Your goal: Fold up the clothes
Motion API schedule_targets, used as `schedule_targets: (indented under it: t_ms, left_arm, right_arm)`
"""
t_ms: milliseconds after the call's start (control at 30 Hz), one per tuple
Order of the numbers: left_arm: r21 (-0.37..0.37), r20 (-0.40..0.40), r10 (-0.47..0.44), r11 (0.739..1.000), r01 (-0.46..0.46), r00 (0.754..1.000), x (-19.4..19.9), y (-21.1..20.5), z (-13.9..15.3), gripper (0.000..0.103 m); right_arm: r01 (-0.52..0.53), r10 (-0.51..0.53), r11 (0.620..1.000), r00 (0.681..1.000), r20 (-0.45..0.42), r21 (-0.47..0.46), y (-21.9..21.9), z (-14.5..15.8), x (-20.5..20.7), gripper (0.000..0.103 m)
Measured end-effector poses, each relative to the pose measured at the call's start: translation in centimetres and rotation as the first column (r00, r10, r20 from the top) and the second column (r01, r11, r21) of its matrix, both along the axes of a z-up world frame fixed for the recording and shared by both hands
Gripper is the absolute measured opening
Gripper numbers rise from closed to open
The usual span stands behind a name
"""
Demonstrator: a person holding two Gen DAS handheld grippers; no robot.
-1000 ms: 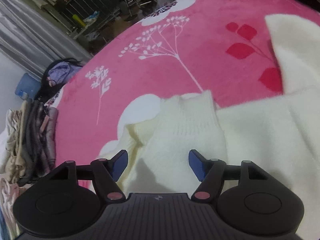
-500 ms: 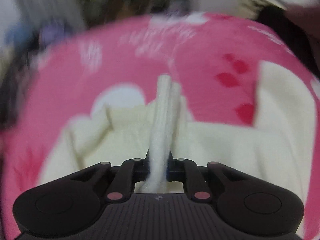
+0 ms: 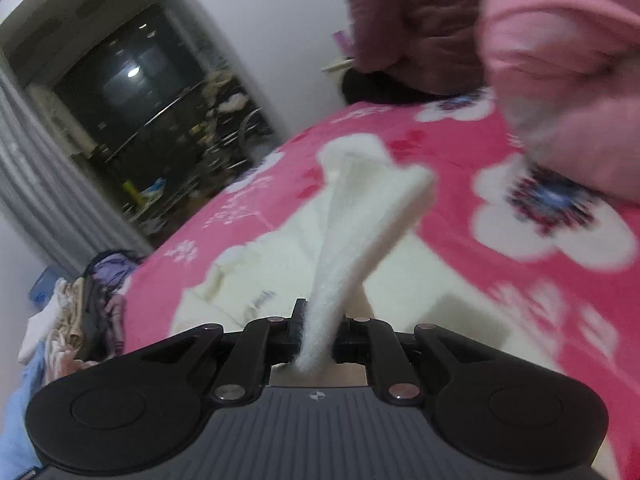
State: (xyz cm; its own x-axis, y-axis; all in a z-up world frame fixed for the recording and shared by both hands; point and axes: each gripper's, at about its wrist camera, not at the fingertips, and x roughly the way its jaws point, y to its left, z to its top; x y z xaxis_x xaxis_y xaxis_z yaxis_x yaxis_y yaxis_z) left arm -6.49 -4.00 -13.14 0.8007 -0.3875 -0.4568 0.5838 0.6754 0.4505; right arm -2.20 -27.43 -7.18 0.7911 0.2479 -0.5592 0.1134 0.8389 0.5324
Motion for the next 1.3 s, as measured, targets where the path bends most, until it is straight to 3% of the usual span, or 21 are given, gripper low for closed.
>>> schedule_targets:
  t_ms: [133,233,367,433,500,567,633,733,800,833,867,933,1000,1100,1200,1300]
  left_arm:
    - [0.024,0.025,0.047,0.999,-0.047,0.999,-0.7,-0.7,-0.7,0.041]
    - [0.033,0.007,0.105,0.994,-0.105,0.994,-1.2,-0.1,-0.2,0.041]
    - [-0.049,-0.115,0.235,0.969,-0.241,0.965,-2.0,3.6,1.0,0.042]
    - [-0.088,-0.202,0.291,0.946,-0.313,0.935,-2.5,5.9,1.0,0.042]
    - [-0.114,-0.286,0.334,0.919,-0.378,0.898,-3.1,7.9,0.4,0.042]
    - [-0.119,-0.341,0.378,0.891,-0.439,0.860,-3.4,9.4,-0.2,0.042]
    - [-0.142,-0.363,0.398,0.870,-0.473,0.842,-3.6,10.0,-0.2,0.042]
    - [-0.175,-0.396,0.425,0.835,-0.522,0.814,-3.8,11.0,-0.2,0.042]
    - [-0.174,-0.395,0.426,0.835,-0.521,0.814,-3.8,11.1,-0.3,0.042]
    - [-0.173,-0.394,0.426,0.836,-0.521,0.815,-3.8,11.1,-0.4,0.043]
    - [-0.173,-0.394,0.425,0.836,-0.520,0.815,-3.9,11.1,-0.4,0.044]
    - [-0.172,-0.392,0.425,0.837,-0.519,0.816,-3.9,11.1,-0.5,0.044]
    - [-0.170,-0.391,0.425,0.838,-0.518,0.817,-4.0,11.2,-0.7,0.044]
    - [-0.169,-0.389,0.425,0.840,-0.516,0.818,-4.0,11.2,-0.9,0.044]
    - [-0.170,-0.394,0.424,0.838,-0.518,0.815,-4.1,11.4,-0.8,0.045]
    - [-0.187,-0.421,0.425,0.824,-0.535,0.801,-4.1,12.3,-0.2,0.044]
  right_arm:
    - [0.103,-0.100,0.992,0.994,-0.034,0.079,-0.9,-1.7,-2.0,0.012]
    - [0.076,-0.076,0.995,0.997,-0.005,0.064,-0.2,-1.3,-0.6,0.012]
    - [-0.104,0.106,0.994,0.990,0.091,-0.027,3.3,2.8,2.8,0.012]
    - [-0.205,0.214,0.976,0.965,0.153,-0.074,6.4,5.7,5.0,0.012]
    - [-0.328,0.345,0.938,0.916,0.204,-0.114,10.8,8.8,7.2,0.012]
    - [-0.448,0.472,0.881,0.842,0.261,-0.152,16.4,12.0,9.1,0.012]
    - [-0.562,0.594,0.803,0.733,0.332,-0.197,23.5,15.2,9.5,0.012]
    - [-0.755,0.786,0.597,0.483,0.386,-0.270,35.3,17.8,7.2,0.017]
    - [-0.840,0.875,0.440,0.322,0.362,-0.317,42.0,17.1,4.3,0.045]
    - [-0.862,0.909,0.368,0.255,0.329,-0.348,45.0,16.2,2.6,0.072]
    - [-0.867,0.933,0.311,0.200,0.301,-0.388,47.2,15.2,0.9,0.076]
    - [-0.844,0.955,0.253,0.140,0.262,-0.473,49.1,13.1,-1.7,0.076]
    - [-0.839,0.959,0.239,0.123,0.256,-0.489,48.6,11.9,-2.8,0.076]
    - [-0.853,0.937,0.296,0.173,0.302,-0.431,45.0,12.1,-1.3,0.081]
    - [-0.874,0.891,0.395,0.288,0.351,-0.285,39.0,12.4,1.8,0.081]
    - [-0.846,0.815,0.521,0.450,0.365,-0.119,29.5,12.0,5.7,0.081]
